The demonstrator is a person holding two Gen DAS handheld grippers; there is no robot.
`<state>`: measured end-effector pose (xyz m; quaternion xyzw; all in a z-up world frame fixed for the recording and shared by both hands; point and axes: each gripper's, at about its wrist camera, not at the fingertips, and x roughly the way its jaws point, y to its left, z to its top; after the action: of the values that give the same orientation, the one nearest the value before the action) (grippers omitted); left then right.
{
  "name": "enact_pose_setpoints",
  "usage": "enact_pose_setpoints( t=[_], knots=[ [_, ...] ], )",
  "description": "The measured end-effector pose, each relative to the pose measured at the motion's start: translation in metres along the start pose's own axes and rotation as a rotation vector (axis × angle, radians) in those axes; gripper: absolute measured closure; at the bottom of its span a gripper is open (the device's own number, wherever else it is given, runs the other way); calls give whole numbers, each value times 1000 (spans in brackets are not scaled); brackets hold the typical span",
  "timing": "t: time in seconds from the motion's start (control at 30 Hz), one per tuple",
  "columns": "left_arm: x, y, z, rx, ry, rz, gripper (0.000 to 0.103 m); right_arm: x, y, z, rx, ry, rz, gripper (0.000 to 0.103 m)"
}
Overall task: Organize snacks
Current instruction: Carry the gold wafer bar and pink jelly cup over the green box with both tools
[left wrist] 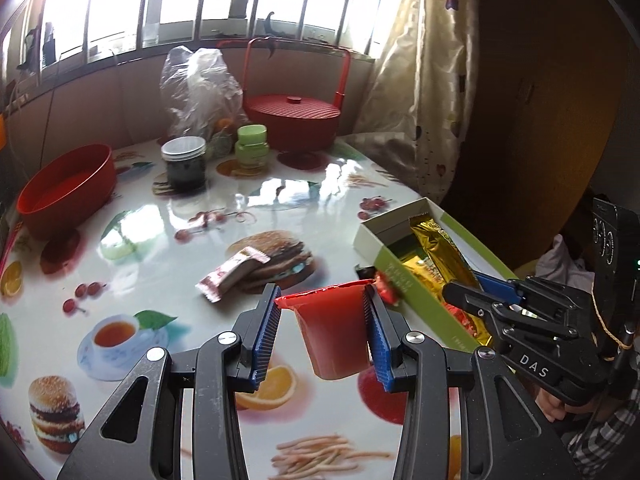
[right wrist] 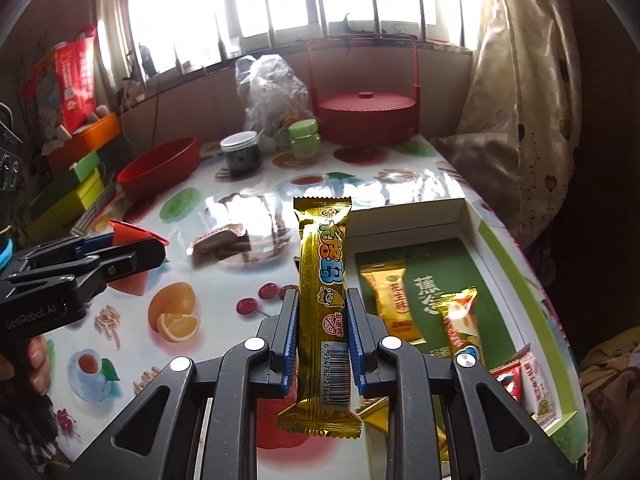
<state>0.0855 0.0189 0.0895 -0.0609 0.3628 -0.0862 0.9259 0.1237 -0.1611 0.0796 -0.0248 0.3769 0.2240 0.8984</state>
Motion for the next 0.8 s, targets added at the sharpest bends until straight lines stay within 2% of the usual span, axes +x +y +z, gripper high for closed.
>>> enact_pose_setpoints(
  t=[0.47,0.8],
  knots=[
    [19,-40,18,59,5,-81,61,-17,-35,-2,49,-24,-62,82],
    [44,-70,31,82,30,-160,60,-23,-72,-12,101,-2,-135,82]
  ],
)
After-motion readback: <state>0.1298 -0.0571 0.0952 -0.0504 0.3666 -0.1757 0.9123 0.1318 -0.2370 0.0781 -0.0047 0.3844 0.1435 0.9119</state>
